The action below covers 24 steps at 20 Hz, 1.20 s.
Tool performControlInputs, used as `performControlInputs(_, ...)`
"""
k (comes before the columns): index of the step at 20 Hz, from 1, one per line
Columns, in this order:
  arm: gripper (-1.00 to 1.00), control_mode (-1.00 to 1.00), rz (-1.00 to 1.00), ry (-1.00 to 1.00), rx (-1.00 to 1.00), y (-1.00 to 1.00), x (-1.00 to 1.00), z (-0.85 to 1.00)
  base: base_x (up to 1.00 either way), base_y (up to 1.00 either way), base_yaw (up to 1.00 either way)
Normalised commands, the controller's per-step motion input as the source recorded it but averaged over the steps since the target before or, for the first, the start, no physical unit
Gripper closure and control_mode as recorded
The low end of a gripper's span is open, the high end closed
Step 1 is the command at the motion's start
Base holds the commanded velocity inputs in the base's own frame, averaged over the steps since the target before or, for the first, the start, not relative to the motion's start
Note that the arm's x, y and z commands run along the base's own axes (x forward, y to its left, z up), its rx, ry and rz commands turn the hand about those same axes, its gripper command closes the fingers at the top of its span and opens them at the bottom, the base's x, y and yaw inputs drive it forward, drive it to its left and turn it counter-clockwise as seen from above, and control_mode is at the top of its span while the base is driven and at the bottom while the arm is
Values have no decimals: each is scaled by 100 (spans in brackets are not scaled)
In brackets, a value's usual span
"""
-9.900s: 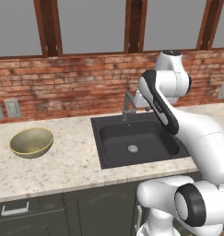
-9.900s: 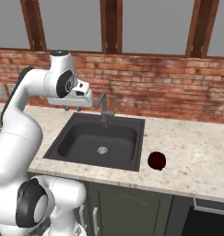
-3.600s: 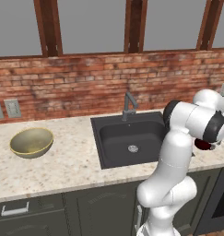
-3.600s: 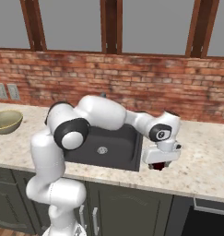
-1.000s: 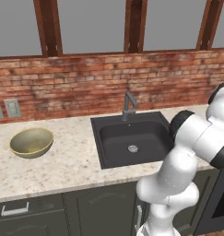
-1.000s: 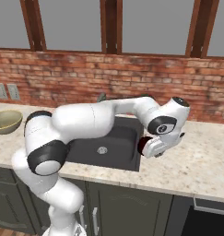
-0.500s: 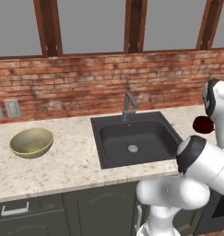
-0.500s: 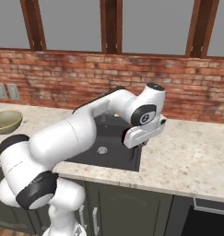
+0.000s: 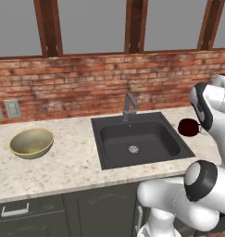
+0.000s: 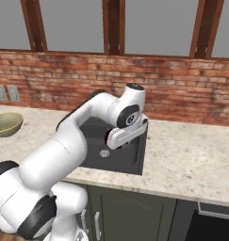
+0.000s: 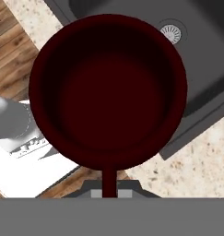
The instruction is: Pick the mug and place it in the sink. Pick the bowl and place it in the open cabinet and then close the cabinet.
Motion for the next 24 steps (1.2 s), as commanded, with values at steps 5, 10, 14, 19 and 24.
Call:
performControlInputs(5,100,-100,3,0,0,67,13,0,0,0,0)
performControlInputs(10,100,-100,3,0,0,57,10,0,0,0,0)
performControlInputs(14,100,-100,2,0,0,55,18,0,0,0,0)
performControlInputs(19,100,-100,3,0,0,41,18,-2,0,0,0)
performControlInputs(24,100,-100,4,1,3,34,23,-17,0,0,0)
